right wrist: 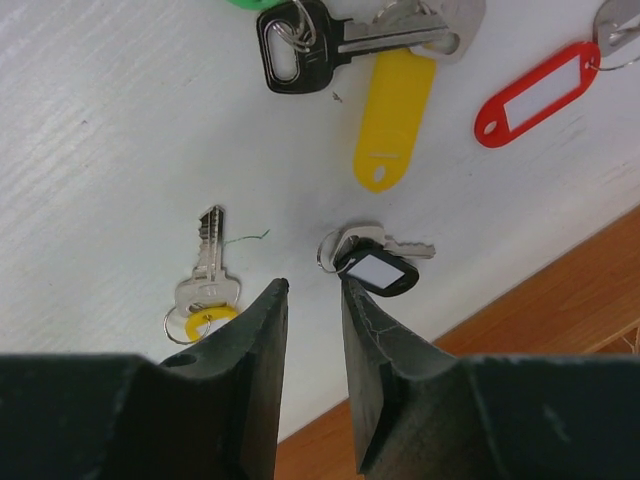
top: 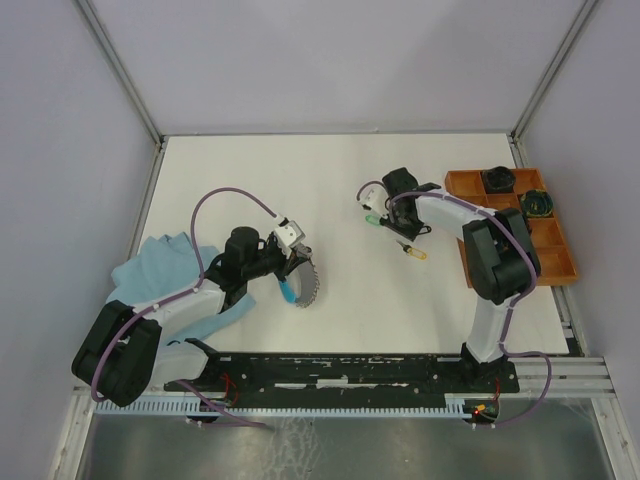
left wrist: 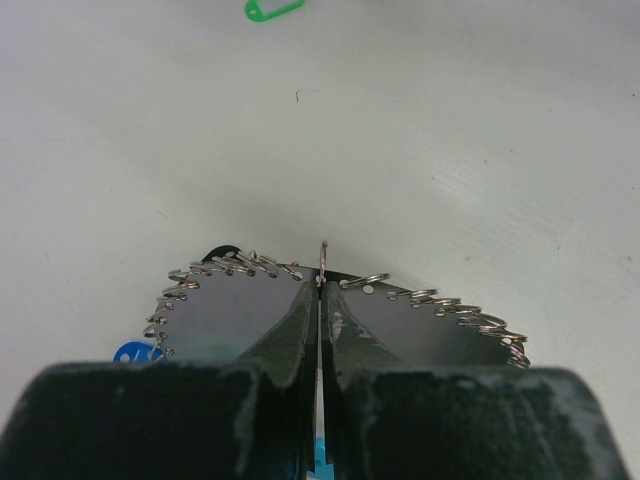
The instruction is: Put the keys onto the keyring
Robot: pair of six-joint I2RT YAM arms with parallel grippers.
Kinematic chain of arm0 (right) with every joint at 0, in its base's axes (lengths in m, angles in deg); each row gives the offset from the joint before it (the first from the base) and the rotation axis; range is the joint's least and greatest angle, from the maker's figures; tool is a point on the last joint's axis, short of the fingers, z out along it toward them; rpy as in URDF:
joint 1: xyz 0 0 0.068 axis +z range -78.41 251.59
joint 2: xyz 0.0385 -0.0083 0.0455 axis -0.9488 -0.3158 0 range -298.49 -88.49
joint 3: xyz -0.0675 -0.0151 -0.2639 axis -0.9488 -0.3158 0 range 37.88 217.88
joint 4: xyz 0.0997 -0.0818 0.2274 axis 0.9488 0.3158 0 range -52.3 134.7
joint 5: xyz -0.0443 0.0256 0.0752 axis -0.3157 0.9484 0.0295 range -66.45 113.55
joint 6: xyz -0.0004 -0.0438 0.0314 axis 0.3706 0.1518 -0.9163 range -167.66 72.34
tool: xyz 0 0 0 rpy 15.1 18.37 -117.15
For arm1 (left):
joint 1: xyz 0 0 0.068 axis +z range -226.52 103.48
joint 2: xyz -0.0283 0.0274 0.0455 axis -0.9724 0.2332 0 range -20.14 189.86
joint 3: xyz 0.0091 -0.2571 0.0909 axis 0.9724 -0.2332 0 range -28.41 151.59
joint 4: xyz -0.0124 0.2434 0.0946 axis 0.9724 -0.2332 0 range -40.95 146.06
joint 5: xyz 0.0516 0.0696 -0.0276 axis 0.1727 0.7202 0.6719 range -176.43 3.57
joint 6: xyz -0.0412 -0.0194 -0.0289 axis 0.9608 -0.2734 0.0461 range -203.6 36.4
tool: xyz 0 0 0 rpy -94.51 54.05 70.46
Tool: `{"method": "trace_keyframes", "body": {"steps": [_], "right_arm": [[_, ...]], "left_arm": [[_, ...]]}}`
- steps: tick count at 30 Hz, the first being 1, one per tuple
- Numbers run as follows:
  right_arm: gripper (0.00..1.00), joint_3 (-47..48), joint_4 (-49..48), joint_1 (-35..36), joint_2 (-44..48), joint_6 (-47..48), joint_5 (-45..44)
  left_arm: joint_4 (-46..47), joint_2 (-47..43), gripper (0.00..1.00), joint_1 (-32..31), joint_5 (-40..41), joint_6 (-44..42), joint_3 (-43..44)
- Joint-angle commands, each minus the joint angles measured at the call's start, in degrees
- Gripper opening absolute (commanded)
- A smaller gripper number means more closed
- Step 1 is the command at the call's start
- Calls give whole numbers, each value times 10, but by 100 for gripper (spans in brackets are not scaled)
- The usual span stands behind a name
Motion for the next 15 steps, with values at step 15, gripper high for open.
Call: {"method": "trace_keyframes", "body": {"steps": [15], "right_arm": [[30,49,-9,6,-48,37,-43]], "left_arm": [[33,1,3,-3,-27,-10,14]]}}
